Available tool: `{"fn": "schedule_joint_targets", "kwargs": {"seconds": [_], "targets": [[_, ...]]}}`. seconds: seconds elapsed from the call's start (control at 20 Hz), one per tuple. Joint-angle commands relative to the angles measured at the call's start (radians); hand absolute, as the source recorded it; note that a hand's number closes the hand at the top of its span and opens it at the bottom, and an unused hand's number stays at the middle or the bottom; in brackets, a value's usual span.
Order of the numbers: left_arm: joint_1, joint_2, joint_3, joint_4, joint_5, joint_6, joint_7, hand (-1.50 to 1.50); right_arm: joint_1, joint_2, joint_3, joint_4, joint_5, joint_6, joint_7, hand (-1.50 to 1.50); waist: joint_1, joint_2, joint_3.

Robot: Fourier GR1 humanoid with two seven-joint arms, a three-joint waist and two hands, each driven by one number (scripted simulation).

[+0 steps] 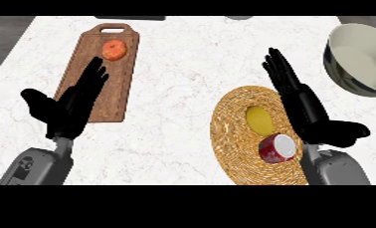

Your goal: Pick the can from the placemat and place it in the bowl

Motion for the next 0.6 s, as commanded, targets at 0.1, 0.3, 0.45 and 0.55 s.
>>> {"fn": "schedule_joint_targets", "kwargs": {"seconds": [0.1, 0.3, 0.45, 0.55], "targets": [[-0.028, -0.060, -0.013, 0.013, -0.093, 0.074, -0.076, 0.00, 0.073, -0.046, 0.129, -0.094, 0.126, -0.009, 0.170, 1.50, -0.025, 0.030, 0.030], [0.023, -0.027, -0.031, -0.006, -0.111, 0.063, -0.078, 0.00, 0.064, -0.340, 0.128, -0.052, 0.472, -0.017, 0.170, 1.50, -0.045, -0.006, -0.002], [0.051, -0.046, -0.030, 0.003, -0.136, 0.096, -0.111, 0.00, 0.268, -0.016, 0.053, -0.159, 0.411, -0.388, 0.062, -1.50, -0.078, 0.019, 0.032], [0.044, -0.046, -0.039, -0.026, -0.143, 0.101, -0.094, 0.00, 0.385, 0.070, 0.094, -0.228, 0.363, -0.430, -0.062, -1.50, -0.069, 0.020, 0.034]]}}
